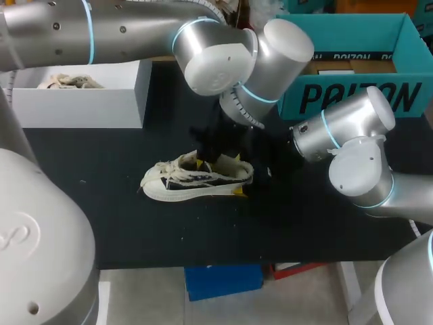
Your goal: Take the shoe out of the shoebox, open the shoe tongue, remove and reinsert the insole, then place the shoe into the shoebox
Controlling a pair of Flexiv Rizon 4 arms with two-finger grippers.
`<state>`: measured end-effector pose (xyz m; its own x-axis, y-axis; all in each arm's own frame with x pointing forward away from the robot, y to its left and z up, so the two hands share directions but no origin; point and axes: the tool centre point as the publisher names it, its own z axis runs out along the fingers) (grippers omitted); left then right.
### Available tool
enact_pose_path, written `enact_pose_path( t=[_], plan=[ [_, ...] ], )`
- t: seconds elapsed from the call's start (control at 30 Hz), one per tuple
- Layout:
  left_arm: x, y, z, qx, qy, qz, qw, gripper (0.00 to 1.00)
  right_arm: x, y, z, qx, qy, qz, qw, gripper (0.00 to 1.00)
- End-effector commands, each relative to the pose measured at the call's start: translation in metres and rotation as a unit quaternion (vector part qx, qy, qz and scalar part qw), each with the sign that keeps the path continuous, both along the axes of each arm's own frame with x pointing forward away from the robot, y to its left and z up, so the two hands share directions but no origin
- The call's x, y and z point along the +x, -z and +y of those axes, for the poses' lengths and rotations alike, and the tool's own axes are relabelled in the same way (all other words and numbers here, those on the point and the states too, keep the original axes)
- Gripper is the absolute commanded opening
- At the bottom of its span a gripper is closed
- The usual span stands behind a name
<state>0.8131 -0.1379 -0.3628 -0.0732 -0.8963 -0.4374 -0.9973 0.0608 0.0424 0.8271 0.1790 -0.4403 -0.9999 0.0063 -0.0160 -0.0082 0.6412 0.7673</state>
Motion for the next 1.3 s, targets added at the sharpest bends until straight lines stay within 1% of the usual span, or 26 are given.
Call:
enact_pose_path(
  t=[0.03,0.2,0.43,0.7,0.83,1.13,1.3],
  plan=[
    [0.000,-0.009,0.007,-0.015,0.004,-0.006,1.000,0.00,0.001,0.003,0.002,-0.001,0.001,0.000,1.000,0.00],
    [0.004,-0.020,0.012,-0.037,0.000,-0.013,0.999,0.00,0.001,0.003,0.002,-0.001,0.001,0.000,1.000,0.00],
    [0.009,-0.037,0.021,-0.081,-0.011,-0.023,0.996,0.00,0.001,0.003,0.002,-0.001,0.001,0.000,1.000,0.00],
    [0.010,-0.052,0.037,-0.130,-0.013,-0.039,0.991,0.00,0.001,0.003,0.002,-0.001,0.001,0.000,1.000,0.00],
    [0.007,-0.051,0.044,-0.148,-0.004,-0.044,0.988,0.00,0.001,0.003,0.002,-0.001,0.001,0.000,1.000,0.00],
    [0.000,-0.036,0.067,-0.190,0.001,-0.048,0.981,0.00,0.001,0.003,0.002,-0.001,0.001,0.000,1.000,0.00],
    [-0.001,-0.034,0.079,-0.215,0.003,-0.060,0.975,0.00,0.001,0.003,0.002,-0.001,0.001,0.000,1.000,0.00]
  ],
)
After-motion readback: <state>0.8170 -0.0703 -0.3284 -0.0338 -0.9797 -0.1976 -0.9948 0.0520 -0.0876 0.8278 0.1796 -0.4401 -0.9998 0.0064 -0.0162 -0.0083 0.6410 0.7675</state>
